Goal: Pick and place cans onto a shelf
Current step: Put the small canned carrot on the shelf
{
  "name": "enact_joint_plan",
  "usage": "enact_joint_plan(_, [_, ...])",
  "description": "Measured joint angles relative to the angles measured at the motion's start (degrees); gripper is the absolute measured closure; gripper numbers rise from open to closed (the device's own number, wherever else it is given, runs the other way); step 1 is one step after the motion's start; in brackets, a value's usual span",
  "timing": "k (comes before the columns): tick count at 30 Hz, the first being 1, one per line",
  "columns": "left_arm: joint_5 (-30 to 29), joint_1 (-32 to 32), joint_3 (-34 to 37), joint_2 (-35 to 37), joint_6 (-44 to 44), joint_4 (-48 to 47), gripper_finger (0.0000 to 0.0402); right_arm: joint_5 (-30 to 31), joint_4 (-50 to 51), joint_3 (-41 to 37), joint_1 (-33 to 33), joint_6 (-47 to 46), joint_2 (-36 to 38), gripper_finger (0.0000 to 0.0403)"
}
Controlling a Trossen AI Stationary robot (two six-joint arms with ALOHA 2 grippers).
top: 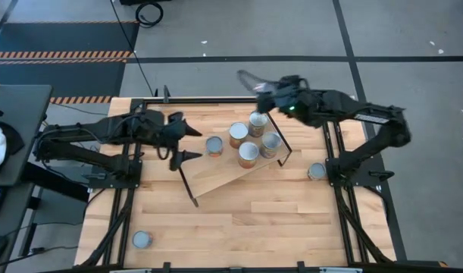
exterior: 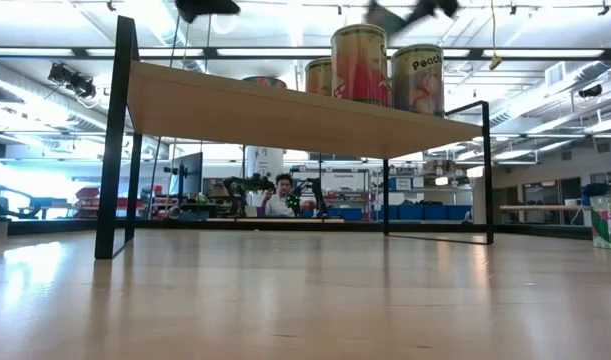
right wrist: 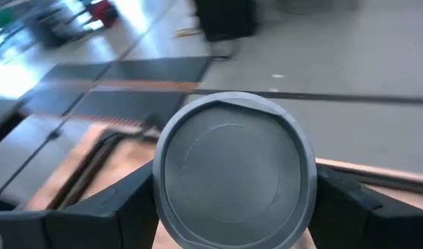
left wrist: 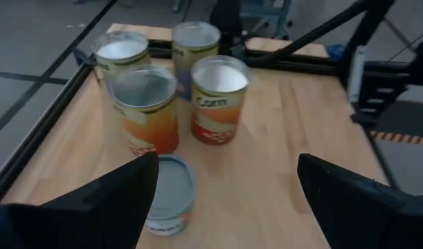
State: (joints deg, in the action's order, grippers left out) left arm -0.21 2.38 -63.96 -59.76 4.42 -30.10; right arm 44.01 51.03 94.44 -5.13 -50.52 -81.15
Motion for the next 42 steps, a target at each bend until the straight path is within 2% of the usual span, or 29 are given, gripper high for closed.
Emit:
enact_joint_plan(4, [0.09, -1.35, 0.0, 2.81, 2.91, -0.53, 0.0049, -2.73, 0.01, 12.07, 6.11, 9.6, -9.36, 0.0112])
enact_joint_plan(10, [0.03, -1.39, -0.04, 5.18, 5.47, -4.54, 0.0049, -14.14, 0.13, 24.36, 11.13, 24.21, -19.47, 0.0112])
enact_joint_plan(17, [0.46, -1.39, -0.04, 5.55, 5.78, -5.38, 0.0049, -33.16, 1.41, 25.35, 13.86, 40.37, -24.27, 0.0112])
enact_joint_plan(23, [1.54, -1.39, -0.04, 5.39, 6.35, -5.4, 0.0049, -41.49, 5.01, 25.35, 14.43, 49.29, -26.83, 0.0112])
enact_joint_plan(33, [-0.16, -1.32, -0.07, 5.39, 14.02, -5.2, 0.0049, -45.74, 9.18, 25.41, 13.46, 61.21, -31.6, 0.0113])
enact_joint_plan(42, [-1.26, -1.32, -0.07, 5.39, 17.46, -5.28, 0.0049, -44.88, 11.86, 25.43, 11.87, 63.28, -34.5, 0.0113])
